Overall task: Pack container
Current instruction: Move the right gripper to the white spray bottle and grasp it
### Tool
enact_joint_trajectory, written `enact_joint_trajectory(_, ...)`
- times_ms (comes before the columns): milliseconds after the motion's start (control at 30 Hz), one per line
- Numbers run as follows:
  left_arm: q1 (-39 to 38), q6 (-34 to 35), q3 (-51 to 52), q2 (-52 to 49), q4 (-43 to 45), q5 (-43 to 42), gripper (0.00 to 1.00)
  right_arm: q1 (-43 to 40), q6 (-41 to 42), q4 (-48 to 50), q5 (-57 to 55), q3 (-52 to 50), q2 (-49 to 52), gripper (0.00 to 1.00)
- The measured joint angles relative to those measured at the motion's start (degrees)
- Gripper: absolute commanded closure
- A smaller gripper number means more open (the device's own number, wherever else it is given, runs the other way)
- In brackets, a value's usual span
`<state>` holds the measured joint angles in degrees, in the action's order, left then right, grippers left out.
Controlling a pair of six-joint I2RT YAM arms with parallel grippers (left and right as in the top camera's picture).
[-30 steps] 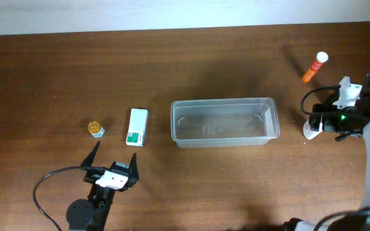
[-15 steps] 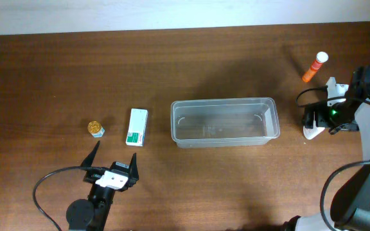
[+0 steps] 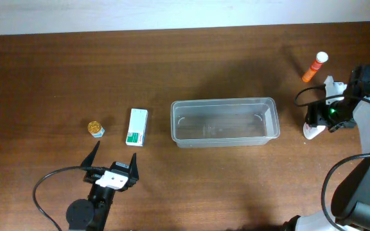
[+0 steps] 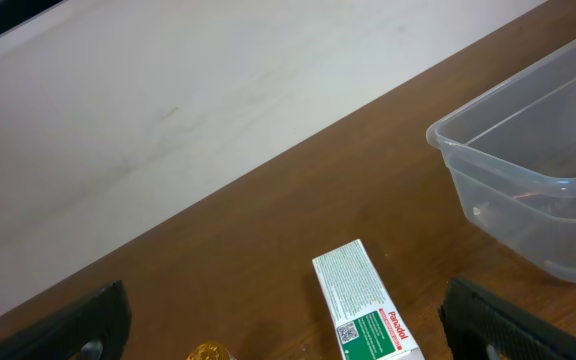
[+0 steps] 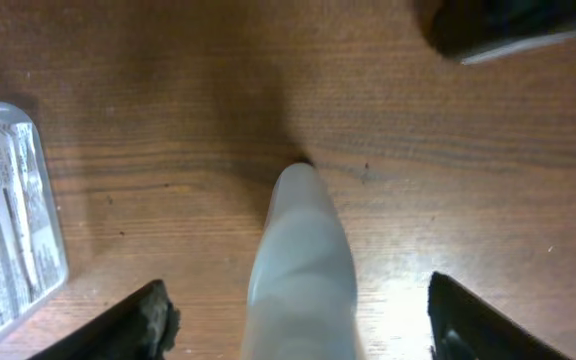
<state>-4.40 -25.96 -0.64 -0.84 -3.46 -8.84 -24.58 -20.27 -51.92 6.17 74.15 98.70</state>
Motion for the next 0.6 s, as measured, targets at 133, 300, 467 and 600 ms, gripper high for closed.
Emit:
enact_joint_trajectory(133, 0.0, 0.0, 0.0, 0.0, 0.0, 0.0, 0.01, 0.0, -0.5, 0.9, 0.0, 0.0, 0.1, 0.35)
enact_joint_trajectory(300, 0.0, 0.0, 0.0, 0.0, 0.0, 0.0, 0.01, 0.0, -0.8, 1.3, 0.0, 0.0, 2.1, 0.34)
enact_joint_trajectory(467, 0.0, 0.0, 0.0, 0.0, 0.0, 0.0, 0.00, 0.0, -0.7, 1.7, 0.0, 0.0, 4.1, 0.36)
enact_joint_trajectory(600, 0.0, 0.0, 0.0, 0.0, 0.0, 0.0, 0.01, 0.0, -0.8, 1.9, 0.0, 0.0, 4.3, 0.51)
